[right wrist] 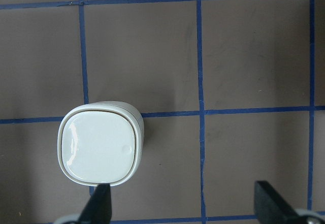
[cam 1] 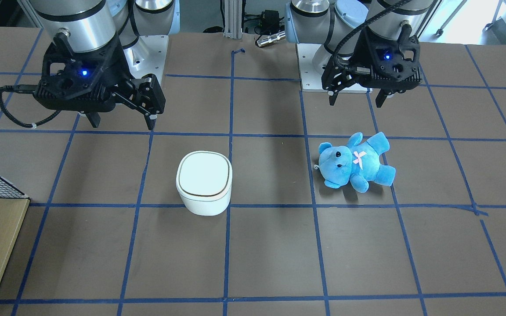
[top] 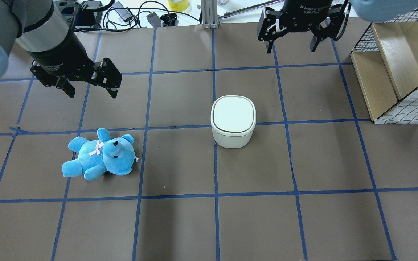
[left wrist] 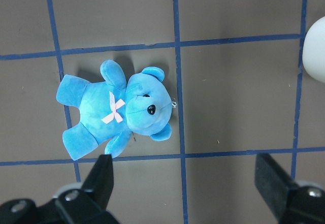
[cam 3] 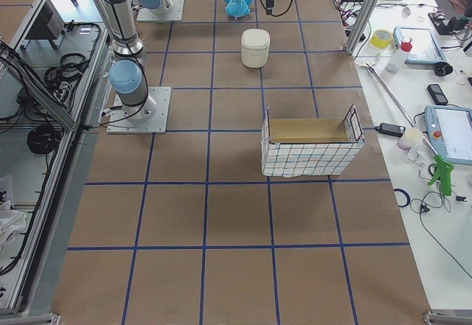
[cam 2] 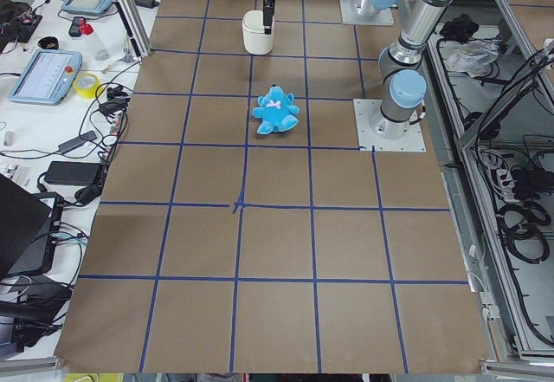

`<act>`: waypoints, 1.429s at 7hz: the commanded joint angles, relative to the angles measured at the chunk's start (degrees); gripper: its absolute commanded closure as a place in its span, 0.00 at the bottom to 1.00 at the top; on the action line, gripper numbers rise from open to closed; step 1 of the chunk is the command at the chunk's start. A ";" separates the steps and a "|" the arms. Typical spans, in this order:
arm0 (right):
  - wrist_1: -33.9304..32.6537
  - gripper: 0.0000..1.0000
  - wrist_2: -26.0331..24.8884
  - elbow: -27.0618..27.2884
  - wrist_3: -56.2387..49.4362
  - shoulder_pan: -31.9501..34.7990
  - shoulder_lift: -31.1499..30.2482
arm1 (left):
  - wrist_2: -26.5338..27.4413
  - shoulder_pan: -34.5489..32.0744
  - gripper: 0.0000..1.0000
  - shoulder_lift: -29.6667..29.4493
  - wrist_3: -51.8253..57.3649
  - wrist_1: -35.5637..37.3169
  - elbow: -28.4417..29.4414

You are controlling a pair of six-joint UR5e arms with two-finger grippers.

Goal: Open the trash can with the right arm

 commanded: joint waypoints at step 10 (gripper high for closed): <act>-12.83 1.00 3.78 11.81 4.05 5.65 3.68 | 0.00 0.00 0.00 0.00 -0.03 0.00 0.00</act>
